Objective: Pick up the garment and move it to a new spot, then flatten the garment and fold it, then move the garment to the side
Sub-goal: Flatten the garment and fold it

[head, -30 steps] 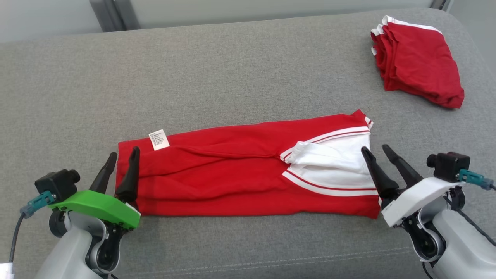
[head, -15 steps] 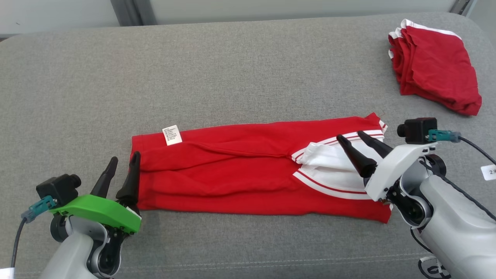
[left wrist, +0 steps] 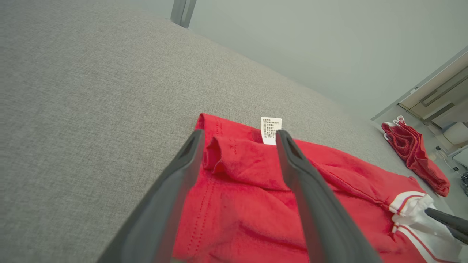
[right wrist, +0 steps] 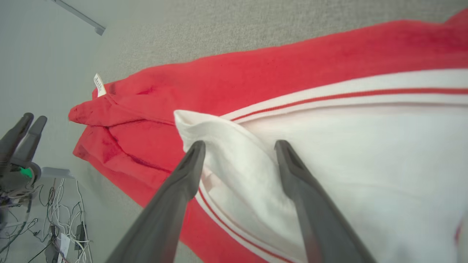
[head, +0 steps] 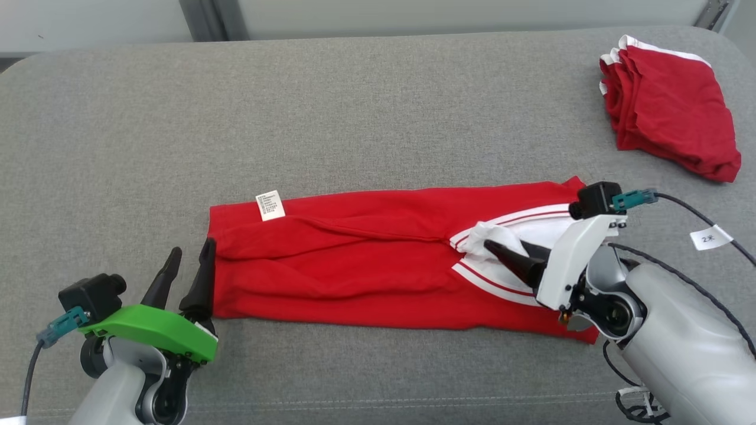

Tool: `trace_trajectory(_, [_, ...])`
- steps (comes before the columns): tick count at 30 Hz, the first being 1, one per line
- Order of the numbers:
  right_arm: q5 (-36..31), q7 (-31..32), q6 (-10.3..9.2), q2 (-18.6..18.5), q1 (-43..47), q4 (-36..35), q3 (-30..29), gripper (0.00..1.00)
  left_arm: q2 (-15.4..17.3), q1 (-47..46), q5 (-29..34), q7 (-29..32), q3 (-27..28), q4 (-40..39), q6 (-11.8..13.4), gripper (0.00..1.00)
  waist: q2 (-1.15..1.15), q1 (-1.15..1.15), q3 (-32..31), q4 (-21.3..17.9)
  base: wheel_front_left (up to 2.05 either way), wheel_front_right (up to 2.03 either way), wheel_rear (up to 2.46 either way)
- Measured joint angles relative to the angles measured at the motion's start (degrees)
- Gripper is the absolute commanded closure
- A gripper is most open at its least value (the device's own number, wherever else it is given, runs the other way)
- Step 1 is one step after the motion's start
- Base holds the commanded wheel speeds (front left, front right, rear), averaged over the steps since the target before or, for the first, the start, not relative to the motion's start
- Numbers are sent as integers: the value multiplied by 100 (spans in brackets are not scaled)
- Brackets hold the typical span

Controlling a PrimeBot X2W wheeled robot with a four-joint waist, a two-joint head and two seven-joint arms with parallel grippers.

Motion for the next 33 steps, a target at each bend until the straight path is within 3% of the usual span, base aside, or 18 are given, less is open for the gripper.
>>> trace_trajectory(5, [311, 349, 0, -7, 165, -133, 81, 0, -4, 58, 0, 0, 41, 15, 0, 0, 0, 0, -39, -28, 0, 0, 0])
trace_trajectory(20, [379, 571, 0, -201, 897, -1220, 630, 0, 8, 274, 160, 0, 211, -11, 0, 0, 0, 0, -166, -408, 0, 0, 0])
trace_trajectory(27, [398, 23, -48, -627, 1082, -1348, 8, 0, -3, 276, 216, 0, 211, -73, 0, 0, 0, 0, -203, -501, 0, 0, 0])
trace_trajectory(33, [397, -683, -145, -643, 1311, -1543, -441, 0, -5, 280, 263, 0, 279, -119, 0, 0, 0, 0, -235, -535, 0, 0, 0])
